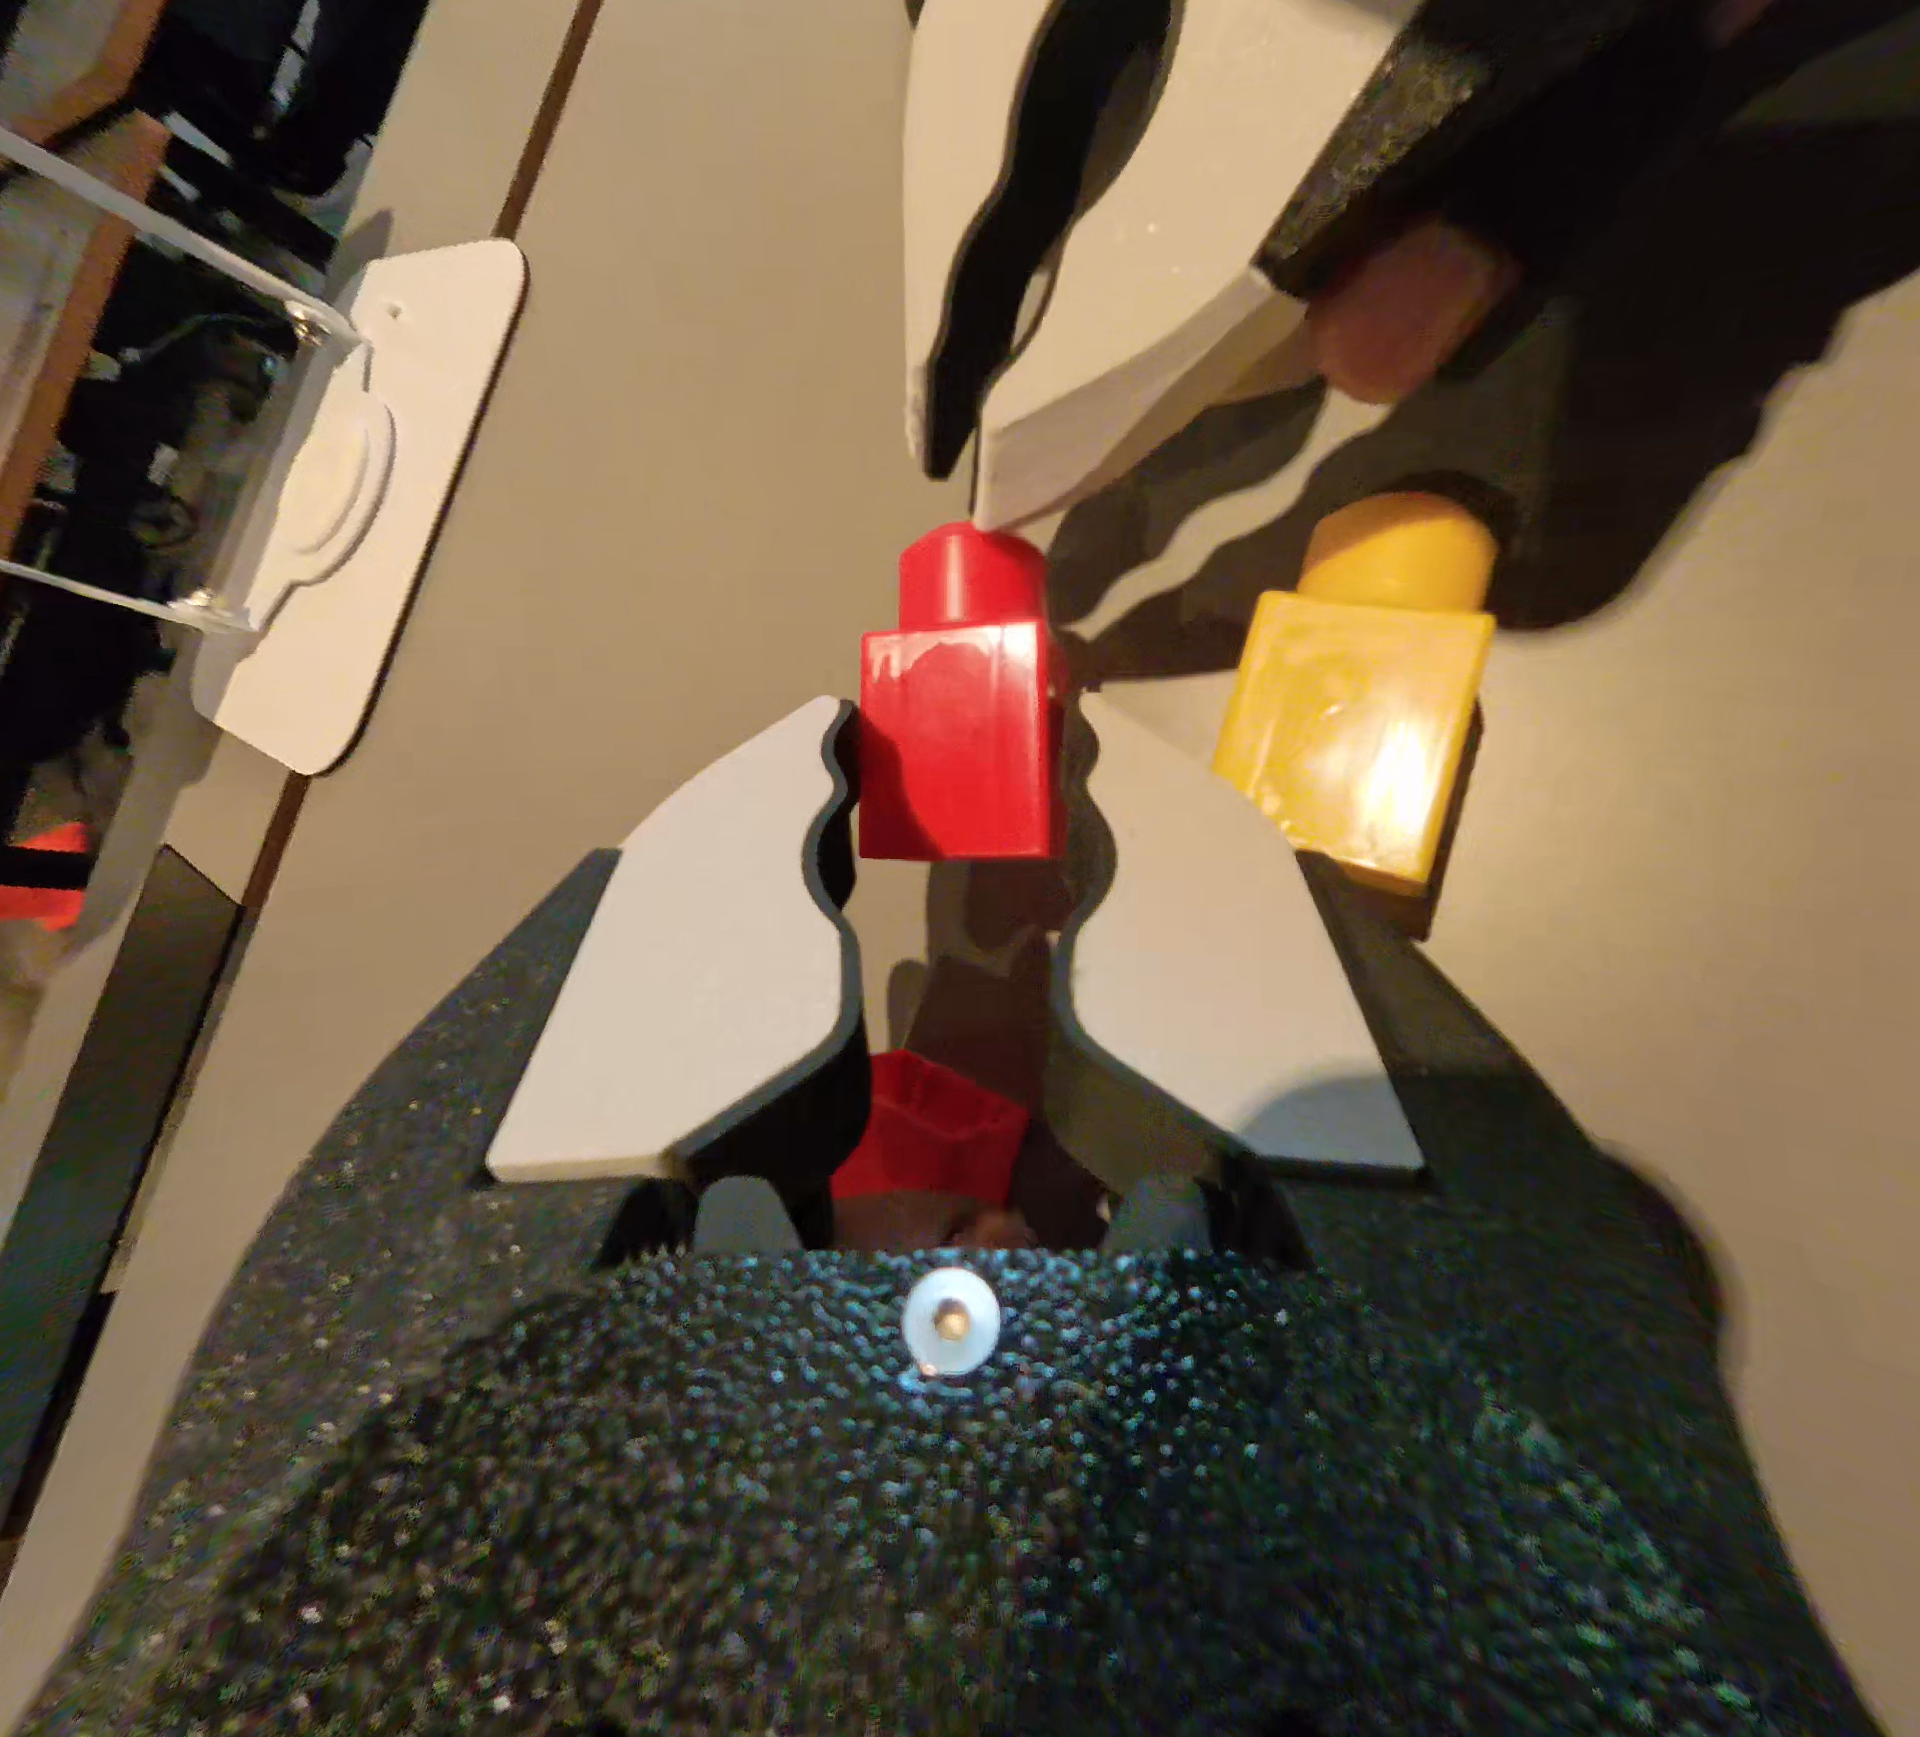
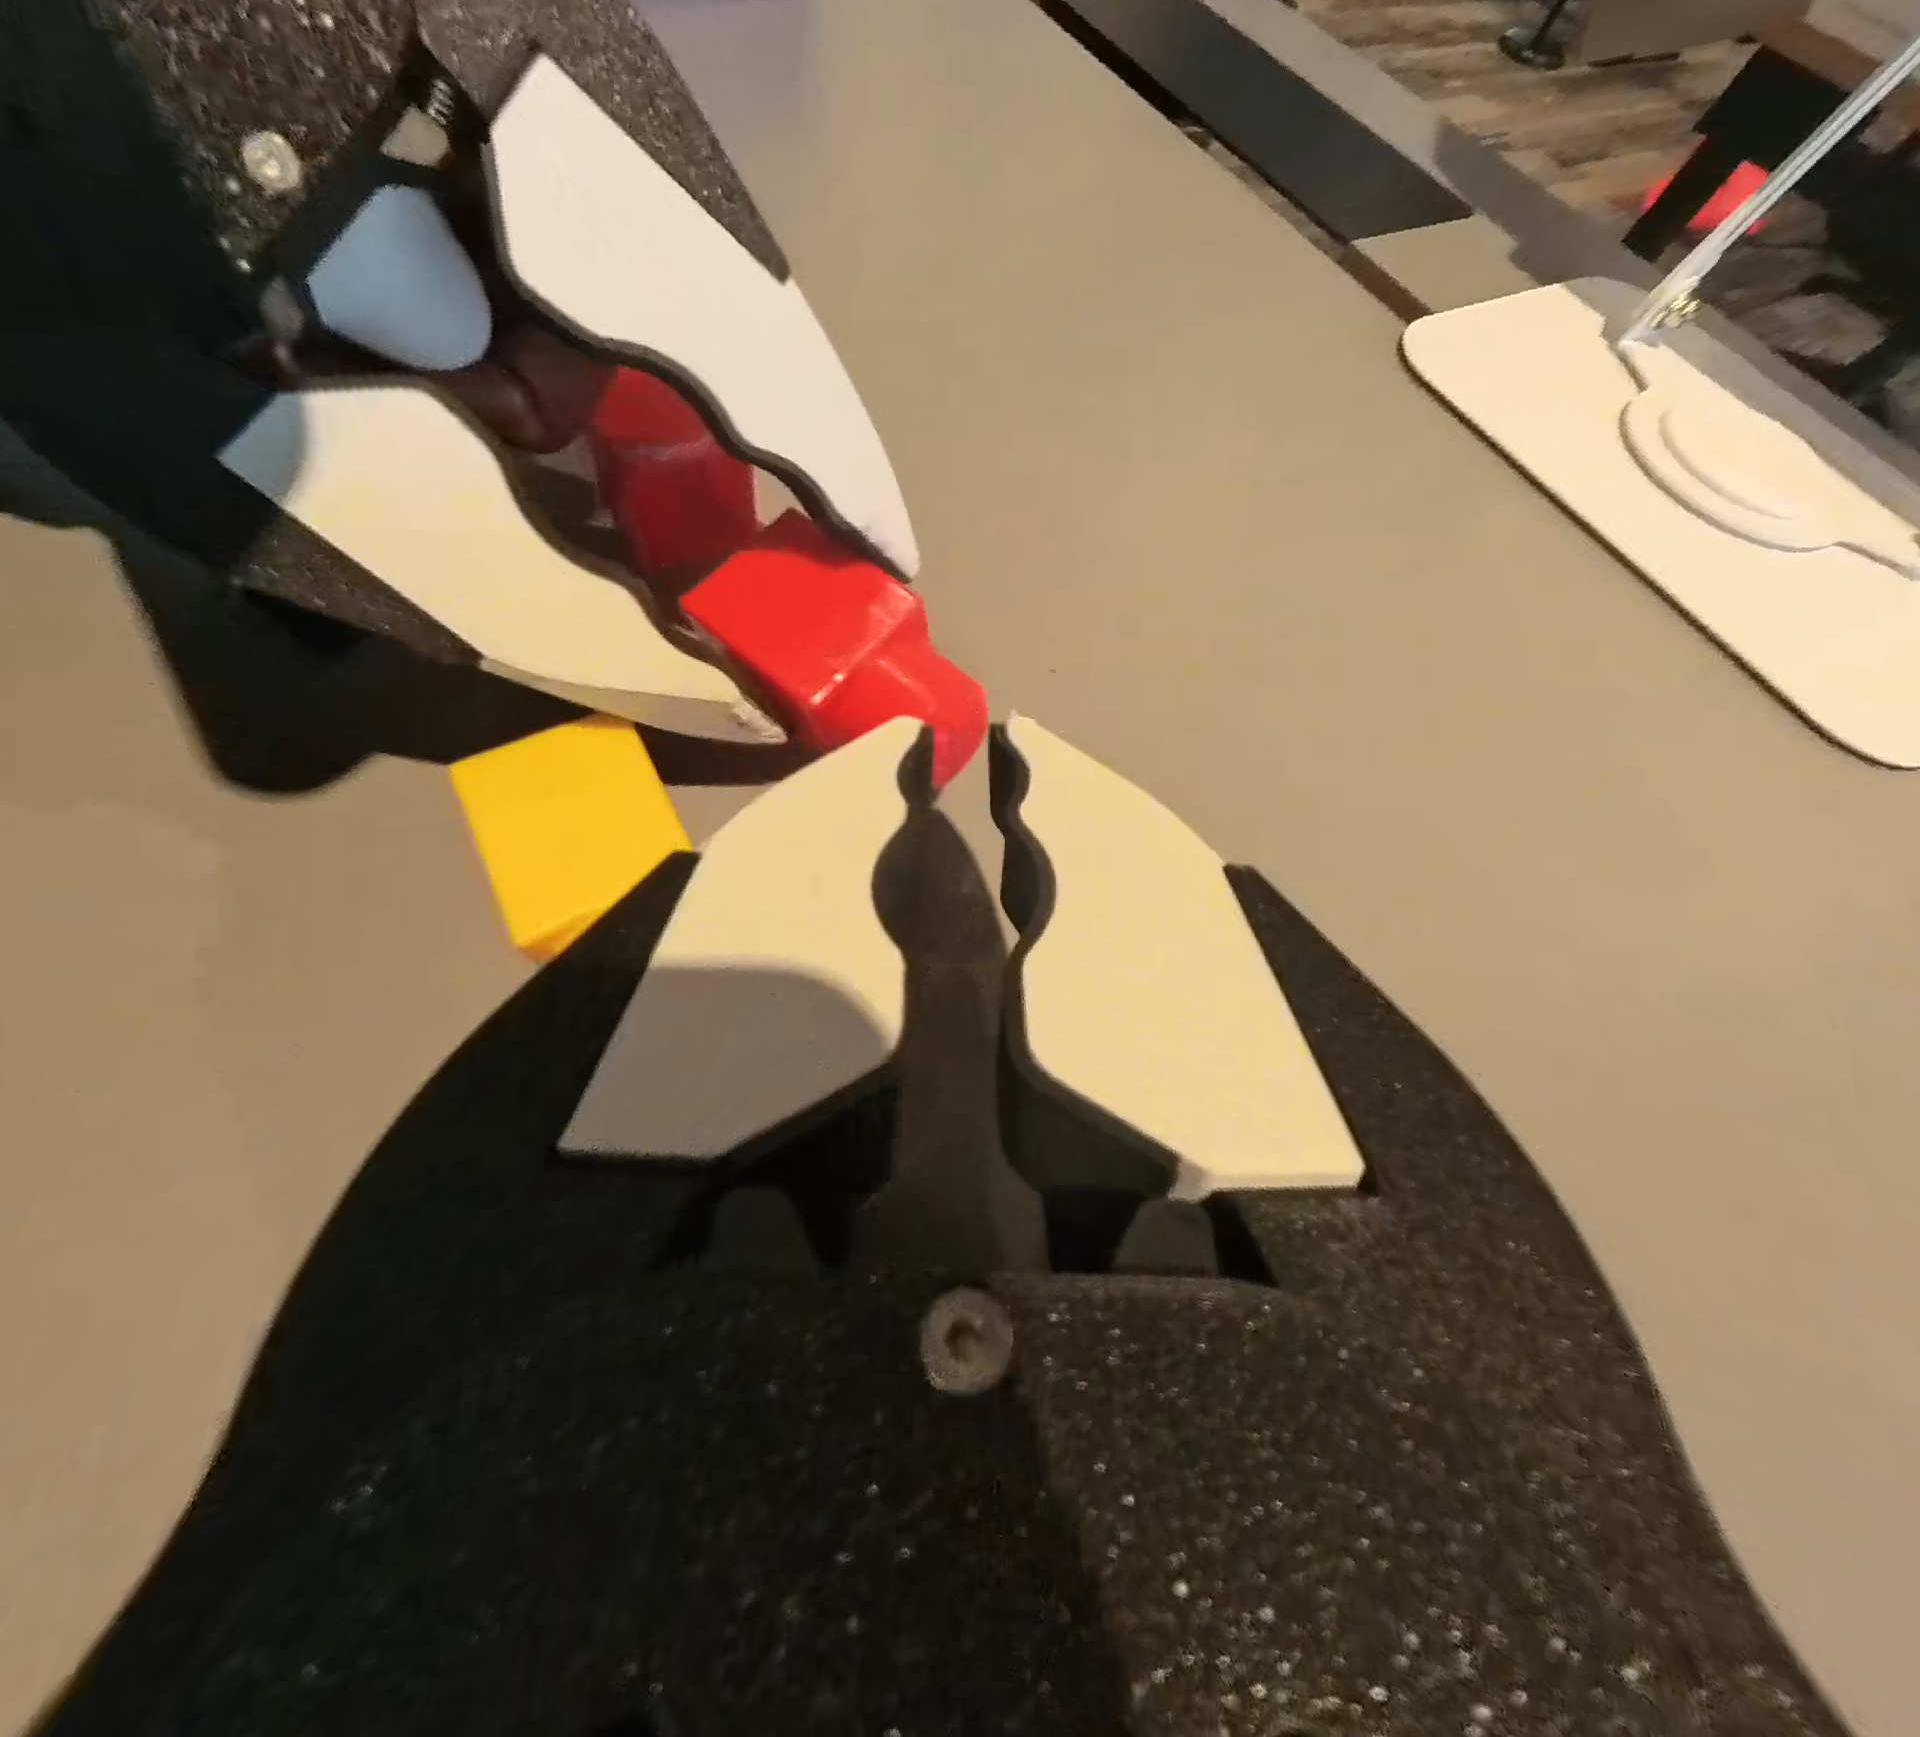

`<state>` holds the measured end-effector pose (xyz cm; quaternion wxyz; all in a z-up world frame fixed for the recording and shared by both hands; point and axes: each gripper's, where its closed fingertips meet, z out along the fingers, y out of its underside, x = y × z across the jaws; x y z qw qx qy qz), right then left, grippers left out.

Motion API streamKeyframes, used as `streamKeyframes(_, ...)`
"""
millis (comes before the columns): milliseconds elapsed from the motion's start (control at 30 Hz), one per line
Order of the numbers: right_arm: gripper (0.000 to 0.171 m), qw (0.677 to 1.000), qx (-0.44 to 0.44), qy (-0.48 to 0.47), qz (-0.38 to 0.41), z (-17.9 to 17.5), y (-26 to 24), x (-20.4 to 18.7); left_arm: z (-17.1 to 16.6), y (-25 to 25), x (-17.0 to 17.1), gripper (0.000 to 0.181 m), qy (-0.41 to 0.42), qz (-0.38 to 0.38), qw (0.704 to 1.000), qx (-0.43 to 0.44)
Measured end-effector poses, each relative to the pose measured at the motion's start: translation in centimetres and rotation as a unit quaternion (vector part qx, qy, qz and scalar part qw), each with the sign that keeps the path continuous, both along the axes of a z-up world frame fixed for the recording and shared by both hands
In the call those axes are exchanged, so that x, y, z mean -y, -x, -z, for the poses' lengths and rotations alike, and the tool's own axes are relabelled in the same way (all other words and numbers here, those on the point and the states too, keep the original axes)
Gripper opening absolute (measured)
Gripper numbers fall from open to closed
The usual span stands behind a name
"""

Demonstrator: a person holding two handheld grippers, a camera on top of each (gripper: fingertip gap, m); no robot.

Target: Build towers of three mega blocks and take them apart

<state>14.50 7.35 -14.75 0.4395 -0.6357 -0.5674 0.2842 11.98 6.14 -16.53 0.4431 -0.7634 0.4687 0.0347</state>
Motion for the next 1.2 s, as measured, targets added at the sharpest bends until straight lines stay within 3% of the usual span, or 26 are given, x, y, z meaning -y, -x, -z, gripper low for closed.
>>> streamKeyframes(233, 0.021, 0.990, -0.065, 0.126, 0.004, -1.1, -0.4, -0.2, -2.0, -0.6, -0.7, 0.036, -0.065, -0.007, 0.998, 0.023)
streamKeyframes(467, 0.034, 0.952, -0.134, 0.274, -0.016, -2.2, -0.9, -0.1, -4.1, -1.6, -1.0, 0.036, -0.122, -0.012, 0.990, 0.071)
streamKeyframes(1033, 0.033, 0.936, -0.140, 0.321, -0.033, -2.3, -0.7, 0.8, -4.2, -2.3, -1.3, 0.036, -0.146, -0.025, 0.985, 0.083)
streamKeyframes(1200, 0.043, 0.919, -0.165, 0.358, -0.032, -2.9, -0.7, 0.7, -4.7, -2.3, -1.4, 0.036, -0.160, -0.028, 0.983, 0.086)
